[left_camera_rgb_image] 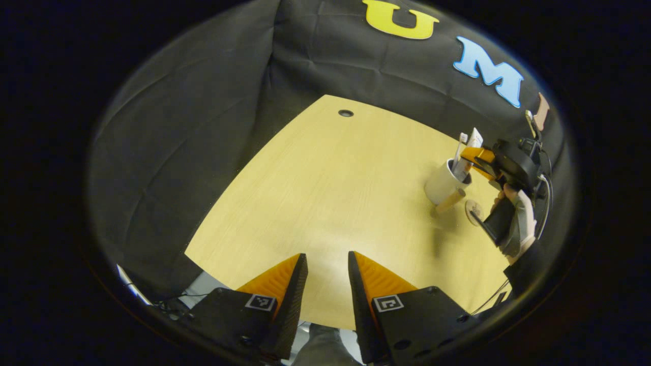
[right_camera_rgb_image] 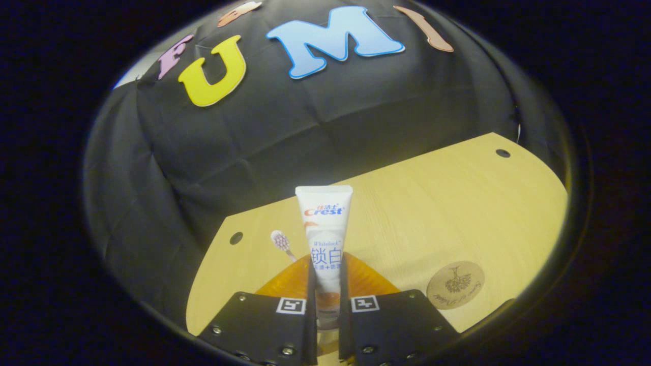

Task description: Put the toothbrush and toothpaste on the desktop into the cup, then pick up the cup and place it on the coaster on the desktop.

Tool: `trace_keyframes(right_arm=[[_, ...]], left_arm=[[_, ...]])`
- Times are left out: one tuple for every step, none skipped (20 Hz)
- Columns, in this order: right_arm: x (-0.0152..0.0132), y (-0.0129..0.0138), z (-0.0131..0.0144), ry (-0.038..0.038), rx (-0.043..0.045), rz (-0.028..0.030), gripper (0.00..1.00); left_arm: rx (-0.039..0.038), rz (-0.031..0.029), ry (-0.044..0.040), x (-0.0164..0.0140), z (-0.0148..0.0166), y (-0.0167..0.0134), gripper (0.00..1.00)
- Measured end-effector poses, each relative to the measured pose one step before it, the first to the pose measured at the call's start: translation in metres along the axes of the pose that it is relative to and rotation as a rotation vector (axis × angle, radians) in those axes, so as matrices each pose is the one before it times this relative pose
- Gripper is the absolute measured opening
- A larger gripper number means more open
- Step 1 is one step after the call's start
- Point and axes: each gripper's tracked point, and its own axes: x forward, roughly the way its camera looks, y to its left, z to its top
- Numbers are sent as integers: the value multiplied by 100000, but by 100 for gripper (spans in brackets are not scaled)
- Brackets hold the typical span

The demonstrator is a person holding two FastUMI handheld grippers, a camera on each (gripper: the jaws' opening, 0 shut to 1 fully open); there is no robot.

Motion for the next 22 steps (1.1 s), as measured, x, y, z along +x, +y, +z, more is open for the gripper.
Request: trace_keyframes(right_arm=[[-516, -83, -35, -1073, -2472, -694, 17], [109, -17, 27, -831, -1839, 28, 19], [100, -69, 157, -537, -1490, 287, 22], [-191, -150, 346, -815, -1229, -1081, 26], [-154, 226, 583, -872, -793, -176, 30], [106, 222, 629, -404, -884, -519, 39], [-346, -17, 172, -721, -830, -323, 42], [83, -44, 3, -64, -216, 262, 45], [-899, -190, -476, 149, -142, 636, 48], [-363, -108, -48, 302, -344, 262, 48], [-458, -91, -261, 599, -506, 561, 48], [-426, -216, -187, 698, -621, 106, 50], [-663, -59, -225, -92, -789, -6, 50], [-366, -79, 92, -222, -766, -208, 50], [-594, -241, -180, 36, -454, -68, 50], [-644, -277, 12, 206, -100, 212, 50], [-738, -339, -116, 110, 51, 139, 50], [-639, -414, 92, 146, 24, -116, 50], [-557, -401, 190, -8, 251, 22, 50], [-545, -543, 149, 171, 63, -204, 50], [-741, -641, 182, 41, 319, -474, 50], [-625, -724, 108, -44, 429, -449, 53]], left_arm=[[658, -207, -1, 5, 287, 22, 55], [482, -311, -226, 72, 256, -93, 57], [315, -415, -261, 138, 103, -13, 55], [332, -534, -16, 175, 196, -73, 55], [522, -607, -193, 45, -32, -124, 55], [766, -727, -68, 84, 125, -164, 55], [767, -780, 62, 226, 58, -222, 55], [603, -950, -104, 290, 192, -341, 55], [487, -1158, -175, 516, -8, -332, 55], [528, -1184, -129, 235, 157, -285, 55], [662, -979, -258, 242, 128, -425, 55], [752, -1040, -347, 349, 217, -551, 55], [1223, -1116, -338, 415, 316, -604, 55], [1456, -890, 22, 462, 265, -535, 55], [1391, -1007, -221, 718, 579, -533, 55], [1417, -1179, -246, 304, 672, -902, 55], [1588, -1459, -554, 853, 820, -695, 55], [1342, -1526, -172, 874, 718, -947, 55], [1577, -1646, -496, 470, 388, -1159, 55], [1671, -1854, -353, 468, 632, -1086, 55], [1924, -2173, 10, 108, 684, -1073, 55], [2189, -2147, 474, 460, 691, -1154, 55]])
